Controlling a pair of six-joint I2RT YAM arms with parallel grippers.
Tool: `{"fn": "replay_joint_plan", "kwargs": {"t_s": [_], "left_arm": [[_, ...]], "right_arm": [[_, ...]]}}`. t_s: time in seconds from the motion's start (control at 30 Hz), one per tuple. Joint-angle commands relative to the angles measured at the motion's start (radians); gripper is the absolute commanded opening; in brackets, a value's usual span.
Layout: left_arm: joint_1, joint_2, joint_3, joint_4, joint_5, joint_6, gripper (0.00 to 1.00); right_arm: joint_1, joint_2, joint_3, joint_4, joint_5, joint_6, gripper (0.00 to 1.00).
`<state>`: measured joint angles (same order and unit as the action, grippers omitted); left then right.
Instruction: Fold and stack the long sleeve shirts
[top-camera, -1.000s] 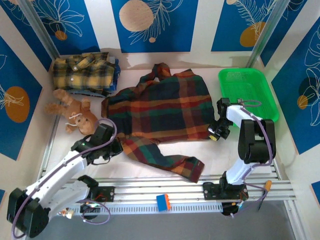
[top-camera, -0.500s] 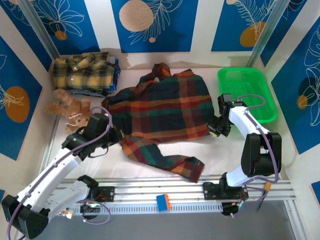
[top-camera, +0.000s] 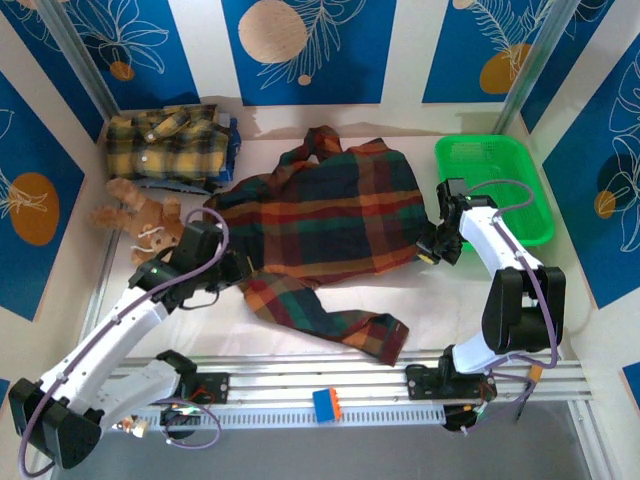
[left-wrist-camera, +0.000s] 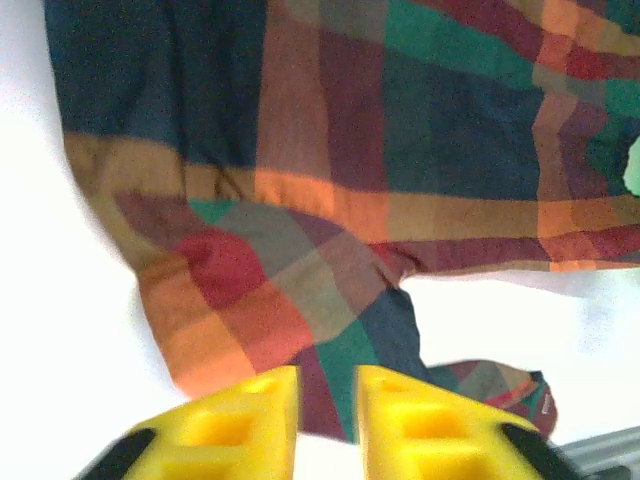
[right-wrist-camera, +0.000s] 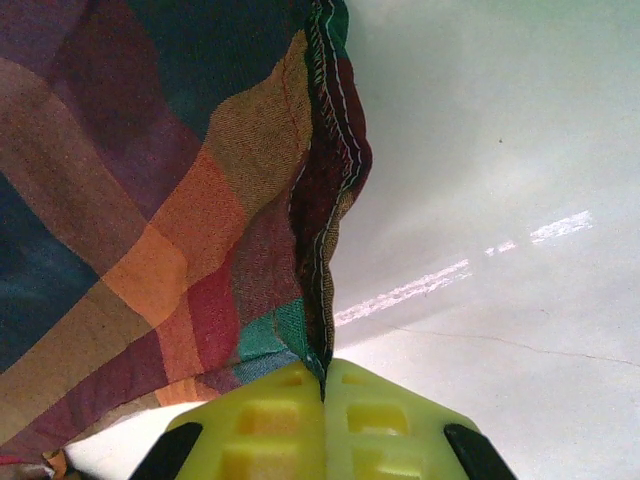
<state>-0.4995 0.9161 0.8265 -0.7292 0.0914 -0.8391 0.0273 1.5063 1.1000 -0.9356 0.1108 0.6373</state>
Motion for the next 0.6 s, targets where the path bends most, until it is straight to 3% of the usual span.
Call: {"fn": "replay_joint_plan", "kwargs": {"t_s": [0.0, 0.2, 0.57], "left_arm": [[-0.004, -0.069, -0.099, -0.102, 0.077, -0.069, 0.38], [-0.023, -0.131, -0.216, -0.031, 0.105, -0.186, 0.65], [-0.174, 0.048, -0.333, 0.258, 0.054, -0.363, 0.7]], "right_arm": [[0.006, -0.008, -0.012, -0.018, -0.034, -0.01, 0.0], [0.006, 0.004, -0.006, -0.016, -0.035, -0.028, 0.0], [0.012, 0.036, 0.004, -0.003, -0.055, -0.038, 0.0]]}}
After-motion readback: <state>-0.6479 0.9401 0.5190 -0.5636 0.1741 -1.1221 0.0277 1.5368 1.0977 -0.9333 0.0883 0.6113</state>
